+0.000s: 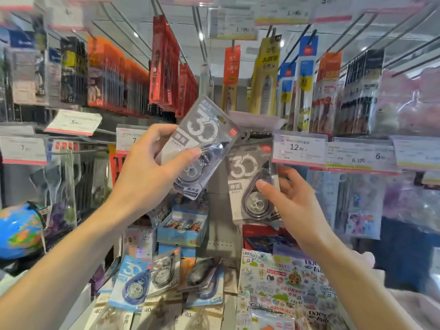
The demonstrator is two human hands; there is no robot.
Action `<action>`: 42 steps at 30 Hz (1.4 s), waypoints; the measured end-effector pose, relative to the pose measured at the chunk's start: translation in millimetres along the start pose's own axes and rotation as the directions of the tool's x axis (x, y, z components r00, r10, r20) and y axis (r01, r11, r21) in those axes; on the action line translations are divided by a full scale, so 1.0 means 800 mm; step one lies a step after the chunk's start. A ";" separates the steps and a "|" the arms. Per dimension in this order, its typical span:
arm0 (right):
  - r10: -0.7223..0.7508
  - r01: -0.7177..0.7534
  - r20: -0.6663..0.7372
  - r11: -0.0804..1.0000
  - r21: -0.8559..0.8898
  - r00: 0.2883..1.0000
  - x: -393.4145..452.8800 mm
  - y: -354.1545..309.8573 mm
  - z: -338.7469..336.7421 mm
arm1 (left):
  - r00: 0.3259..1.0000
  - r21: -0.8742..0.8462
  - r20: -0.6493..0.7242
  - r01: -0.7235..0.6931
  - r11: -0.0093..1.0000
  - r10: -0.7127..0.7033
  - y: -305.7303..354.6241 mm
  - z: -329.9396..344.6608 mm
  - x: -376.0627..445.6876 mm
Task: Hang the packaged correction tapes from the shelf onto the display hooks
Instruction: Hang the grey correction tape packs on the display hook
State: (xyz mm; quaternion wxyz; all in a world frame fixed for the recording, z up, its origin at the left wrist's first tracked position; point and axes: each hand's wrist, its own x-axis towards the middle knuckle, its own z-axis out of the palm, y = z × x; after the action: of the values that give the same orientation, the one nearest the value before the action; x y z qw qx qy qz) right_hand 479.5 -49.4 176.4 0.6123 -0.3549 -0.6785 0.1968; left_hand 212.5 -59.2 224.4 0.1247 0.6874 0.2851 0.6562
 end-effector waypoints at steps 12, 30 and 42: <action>0.051 -0.053 -0.143 0.999 -0.009 0.988 0.002 0.012 0.021 | 0.999 0.022 0.025 0.032 0.999 -0.033 -0.018 0.001 -0.001; 0.158 -0.187 -0.220 0.976 -0.116 0.963 0.034 0.040 0.040 | 0.983 0.080 0.005 0.182 0.980 -0.183 -0.046 -0.004 -0.007; 0.354 -0.373 -0.119 0.897 -0.238 0.928 0.104 0.092 0.050 | 0.968 0.064 0.063 0.240 0.969 -0.244 -0.045 0.002 -0.010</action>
State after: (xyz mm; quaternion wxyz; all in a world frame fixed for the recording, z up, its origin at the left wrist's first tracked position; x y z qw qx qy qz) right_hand 458.3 67.0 175.7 0.5377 -0.5584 -0.5973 0.2055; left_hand 205.7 -34.4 197.8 0.1943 0.6734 0.3805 0.6034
